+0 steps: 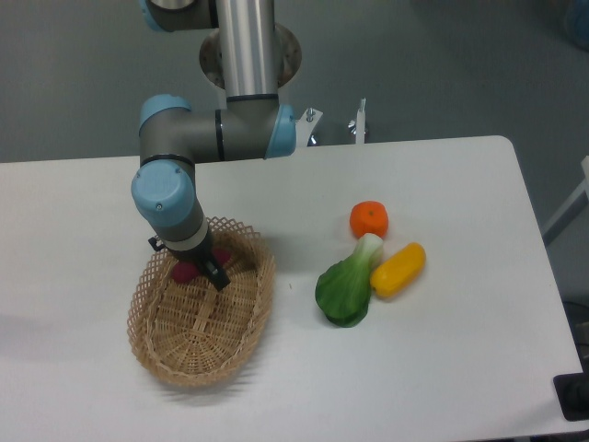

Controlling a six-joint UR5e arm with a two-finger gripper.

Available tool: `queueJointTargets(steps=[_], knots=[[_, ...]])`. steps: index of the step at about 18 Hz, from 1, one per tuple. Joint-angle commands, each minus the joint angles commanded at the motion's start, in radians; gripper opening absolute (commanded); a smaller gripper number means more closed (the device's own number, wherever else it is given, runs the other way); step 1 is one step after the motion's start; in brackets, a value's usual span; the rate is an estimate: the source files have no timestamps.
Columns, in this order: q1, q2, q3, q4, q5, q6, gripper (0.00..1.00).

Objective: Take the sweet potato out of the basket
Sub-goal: 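Lower the gripper onto the purple sweet potato and close on it, then lift the gripped sweet potato up out of the basket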

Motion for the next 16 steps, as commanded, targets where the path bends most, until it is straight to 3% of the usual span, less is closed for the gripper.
queueJointTargets(steps=[4, 7, 13, 16], knots=[[0.000, 0.000, 0.003, -0.002, 0.000, 0.008, 0.61], [0.000, 0.003, 0.005, -0.002, 0.000, 0.011, 0.40], [0.000, 0.008, 0.011, -0.003, 0.002, 0.015, 0.25], [0.000, 0.011, 0.014, -0.003, 0.002, 0.015, 0.24]])
